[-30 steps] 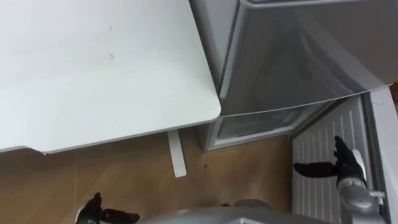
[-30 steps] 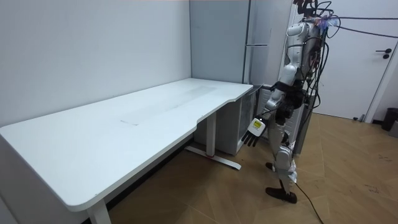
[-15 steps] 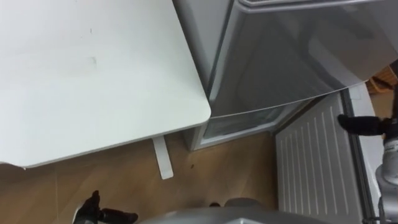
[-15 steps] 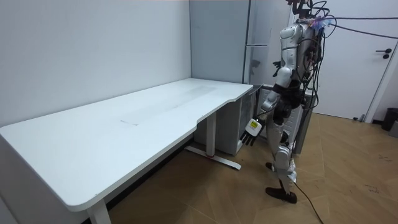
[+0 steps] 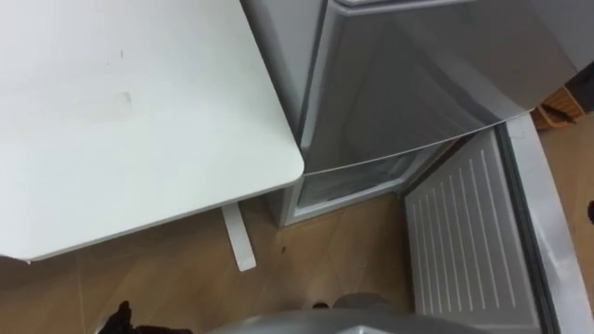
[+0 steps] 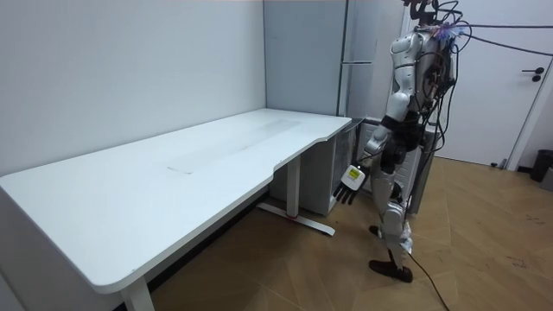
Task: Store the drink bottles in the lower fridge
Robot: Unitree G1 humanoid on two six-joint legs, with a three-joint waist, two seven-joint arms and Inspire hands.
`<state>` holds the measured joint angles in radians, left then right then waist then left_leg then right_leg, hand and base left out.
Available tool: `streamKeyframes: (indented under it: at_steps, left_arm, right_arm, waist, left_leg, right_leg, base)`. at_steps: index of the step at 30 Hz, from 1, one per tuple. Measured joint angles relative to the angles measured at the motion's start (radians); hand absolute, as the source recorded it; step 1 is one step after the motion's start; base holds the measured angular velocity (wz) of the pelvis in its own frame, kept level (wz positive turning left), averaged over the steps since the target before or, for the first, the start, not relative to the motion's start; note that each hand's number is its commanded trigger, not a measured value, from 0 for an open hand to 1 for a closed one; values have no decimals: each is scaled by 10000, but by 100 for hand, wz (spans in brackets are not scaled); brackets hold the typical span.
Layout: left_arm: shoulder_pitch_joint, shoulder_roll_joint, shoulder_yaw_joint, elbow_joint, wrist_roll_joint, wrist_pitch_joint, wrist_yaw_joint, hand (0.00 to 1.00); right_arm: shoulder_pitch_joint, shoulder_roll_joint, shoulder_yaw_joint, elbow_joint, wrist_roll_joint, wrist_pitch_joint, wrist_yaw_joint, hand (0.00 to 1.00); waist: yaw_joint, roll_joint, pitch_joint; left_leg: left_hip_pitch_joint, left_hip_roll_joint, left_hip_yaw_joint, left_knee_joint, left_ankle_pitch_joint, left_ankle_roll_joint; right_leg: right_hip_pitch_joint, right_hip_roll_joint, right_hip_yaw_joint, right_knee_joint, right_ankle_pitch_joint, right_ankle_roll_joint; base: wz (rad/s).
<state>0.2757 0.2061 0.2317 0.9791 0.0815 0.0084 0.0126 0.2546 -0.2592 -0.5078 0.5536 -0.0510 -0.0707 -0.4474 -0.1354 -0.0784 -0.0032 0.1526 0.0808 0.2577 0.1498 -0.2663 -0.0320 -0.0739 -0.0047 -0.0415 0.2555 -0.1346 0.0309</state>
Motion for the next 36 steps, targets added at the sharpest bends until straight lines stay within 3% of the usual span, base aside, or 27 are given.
streamKeyframes:
  at_steps: [6,11,19,23,28,32,34,36]
  left_arm:
    - [-83,-36,-3,-6,1,249,34,0]
    - [-111,-38,-9,-160,6,369,230,0]
    - [-258,-127,-46,-68,4,349,167,0]
    - [-319,-103,-48,-23,18,329,171,0]
    - [-475,-74,-335,215,202,319,-76,0]
    - [-721,-80,-959,384,192,335,-247,0]
    - [-879,-71,-1447,388,202,353,-290,0]
    - [-1041,-120,-1602,402,198,355,-388,0]
  right_arm:
    - [-24,22,20,2160,1729,432,379,0]
    - [-70,118,80,2797,2915,692,1053,0]
    - [-270,192,73,3795,4073,185,1335,0]
    - [-140,300,119,3811,4272,-205,1544,0]
    - [-149,338,219,3662,4761,-391,2081,0]
    - [45,454,1253,2701,5227,-363,2540,0]
    - [297,582,2228,1657,5218,-9,2983,0]
    - [357,690,2969,902,5229,73,3561,0]
  waist:
    - [6,34,-36]
    - [-5,77,10]
    - [34,46,-9]
    - [31,119,-18]
    - [49,252,-4]
    - [119,375,9]
    - [211,397,7]
    - [404,418,7]
  left_leg:
    - [13,21,-15,-60,-3,0]
    - [16,11,-27,-53,-3,0]
    - [-19,48,-62,-59,-6,-5]
    - [-16,90,69,-61,-18,-26]
    - [12,137,159,-64,-27,-42]
    - [7,161,346,-141,-38,-60]
    - [-5,160,439,-141,-49,-73]
    - [-39,160,577,-131,-43,-80]
  right_leg:
    - [-22,38,22,-1,8,-8]
    - [-10,23,43,-29,5,-7]
    - [12,82,84,-163,54,-20]
    - [-4,134,74,-173,77,-47]
    - [-14,214,146,-196,143,-96]
    - [-160,307,420,-208,309,-132]
    - [-223,330,471,-224,411,-158]
    - [-324,396,660,-251,527,-176]
  base:
    - [0]
    - [0]
    - [-1]
    - [-5]
    - [-8]
    - [-24]
    - [-19]
    - [-26]
